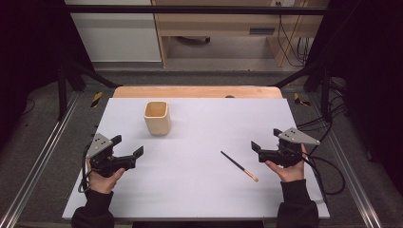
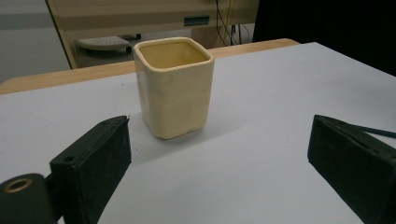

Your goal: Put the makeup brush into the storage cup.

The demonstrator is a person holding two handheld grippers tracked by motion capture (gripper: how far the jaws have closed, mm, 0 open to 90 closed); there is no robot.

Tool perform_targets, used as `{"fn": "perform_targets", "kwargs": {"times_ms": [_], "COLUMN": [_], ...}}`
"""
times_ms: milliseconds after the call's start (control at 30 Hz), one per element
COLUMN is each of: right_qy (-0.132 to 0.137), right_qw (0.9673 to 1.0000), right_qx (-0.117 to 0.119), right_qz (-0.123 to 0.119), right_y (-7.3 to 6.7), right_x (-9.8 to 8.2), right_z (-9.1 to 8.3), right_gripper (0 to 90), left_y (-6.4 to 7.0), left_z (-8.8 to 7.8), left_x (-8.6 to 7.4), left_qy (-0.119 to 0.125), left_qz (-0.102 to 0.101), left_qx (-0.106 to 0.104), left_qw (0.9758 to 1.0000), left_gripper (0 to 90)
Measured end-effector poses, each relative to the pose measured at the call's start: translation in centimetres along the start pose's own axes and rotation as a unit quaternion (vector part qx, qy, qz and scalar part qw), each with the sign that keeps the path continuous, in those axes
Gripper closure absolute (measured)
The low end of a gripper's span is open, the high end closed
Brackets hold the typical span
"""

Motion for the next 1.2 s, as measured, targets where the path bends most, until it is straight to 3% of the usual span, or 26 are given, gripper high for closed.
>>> {"fn": "perform_targets", "kwargs": {"times_ms": [533, 800, 1200], "right_qy": [-0.038, -0.057, -0.113], "right_qw": [0.9992, 0.9982, 0.9923], "right_qx": [-0.009, -0.001, 0.015], "right_qz": [-0.010, -0.021, -0.048], "right_y": [-0.1, -0.9, -3.2], "right_x": [-0.8, -0.9, -1.2], "right_z": [0.4, 1.0, 2.9], "right_gripper": [8.8, 9.4, 11.1], "left_y": [0.3, 0.5, 0.6], "left_z": [0.7, 1.1, 1.2], "left_x": [-1.4, -1.9, -2.3], "left_qy": [-0.023, -0.033, -0.040], "left_qz": [0.005, 0.010, 0.015], "left_qx": [0.000, 0.000, 0.000], "left_qw": [0.9997, 0.9994, 0.9991], "left_gripper": [6.2, 6.2, 6.2]}}
Point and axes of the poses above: each handheld gripper's, and its own axes: z roughly forward along the jaws, x roughly out of its top, y roughly to its right, the point moved 9 cm from there along z, roughly forward along the jaws, and after that the axes turned 3 degrees about y, right-handed, at the moved point
